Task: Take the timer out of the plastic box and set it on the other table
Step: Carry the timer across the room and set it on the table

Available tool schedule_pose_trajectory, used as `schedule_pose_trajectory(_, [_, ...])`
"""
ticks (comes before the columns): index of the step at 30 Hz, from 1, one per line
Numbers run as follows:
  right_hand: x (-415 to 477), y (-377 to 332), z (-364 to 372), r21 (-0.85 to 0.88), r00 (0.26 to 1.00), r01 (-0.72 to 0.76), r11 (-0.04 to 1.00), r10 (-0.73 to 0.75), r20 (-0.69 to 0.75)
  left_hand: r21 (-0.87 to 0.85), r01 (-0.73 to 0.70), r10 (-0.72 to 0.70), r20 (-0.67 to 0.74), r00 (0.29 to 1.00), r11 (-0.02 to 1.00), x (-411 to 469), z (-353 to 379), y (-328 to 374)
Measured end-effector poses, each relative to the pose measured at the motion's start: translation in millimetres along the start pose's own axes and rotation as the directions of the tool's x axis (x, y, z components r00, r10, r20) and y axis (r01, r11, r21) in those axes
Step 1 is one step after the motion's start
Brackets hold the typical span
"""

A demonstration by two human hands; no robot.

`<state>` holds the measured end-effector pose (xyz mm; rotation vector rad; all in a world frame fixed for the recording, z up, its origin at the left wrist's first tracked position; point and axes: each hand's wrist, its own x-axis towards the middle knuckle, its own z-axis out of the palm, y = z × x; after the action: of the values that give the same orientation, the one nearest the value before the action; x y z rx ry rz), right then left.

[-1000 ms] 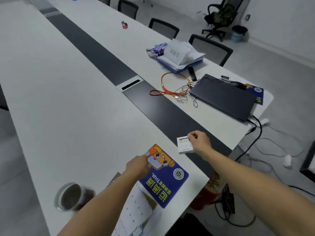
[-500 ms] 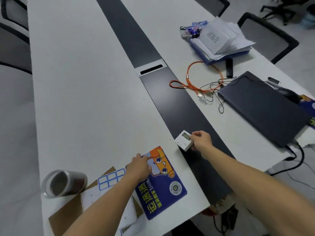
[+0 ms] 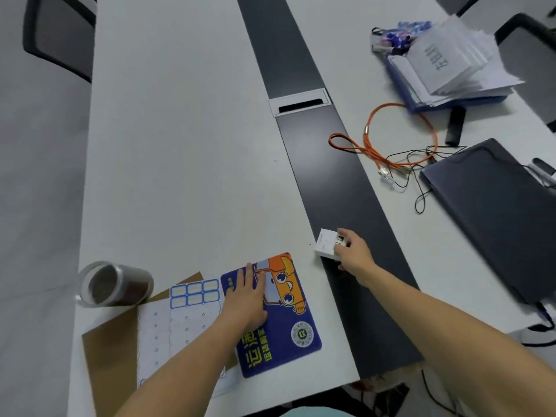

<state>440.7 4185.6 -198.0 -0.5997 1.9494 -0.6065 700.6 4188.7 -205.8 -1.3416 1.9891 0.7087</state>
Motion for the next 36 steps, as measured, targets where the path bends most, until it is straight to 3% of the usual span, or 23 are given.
schedule_pose_trajectory(4, [4, -4, 0, -0.092, 0.999, 0.027, 0.995, -0.023, 0.049, -0.013, 0.010, -0.010, 0.007, 1.000, 1.000, 2, 2, 3])
schedule_pose_trajectory(8, [7, -13, 1, -0.038, 0.990, -0.003, 0.999, 0.008, 0.138, -0.015, 0.010, -0.010, 0.009, 1.000, 1.000, 3, 0, 4])
schedule_pose_trajectory(13, [4, -22, -8, 0.255, 0.905, -0.364, 0.896, 0.275, 0.326, -0.024, 0.001, -0.001, -0.017, 1.000, 1.000, 4, -10, 2])
schedule_pose_trajectory(17, [5, -8, -16, 0.286, 0.828, -0.482, 0.828, 0.324, 0.458, -0.155, -0.021, 0.003, -0.119, 0.993, 0.988, 9, -32, 3])
schedule_pose_trajectory(20, [6, -3, -16, 0.271, 0.785, -0.509, 0.817, 0.311, 0.536, -0.411, -0.077, -0.013, -0.213, 0.977, 0.909, 16, -50, 12])
schedule_pose_trajectory(24, [0, -4, -11, 0.228, 0.729, -0.519, 0.824, 0.287, 0.622, -0.584, -0.177, -0.030, -0.328, 0.944, 0.792, 18, -70, 39])
schedule_pose_trajectory(36, [-11, -17, 0, 0.237, 0.692, -0.521, 0.820, 0.244, 0.679, -0.648, -0.255, -0.062, -0.424, 0.903, 0.718, 12, -80, 58])
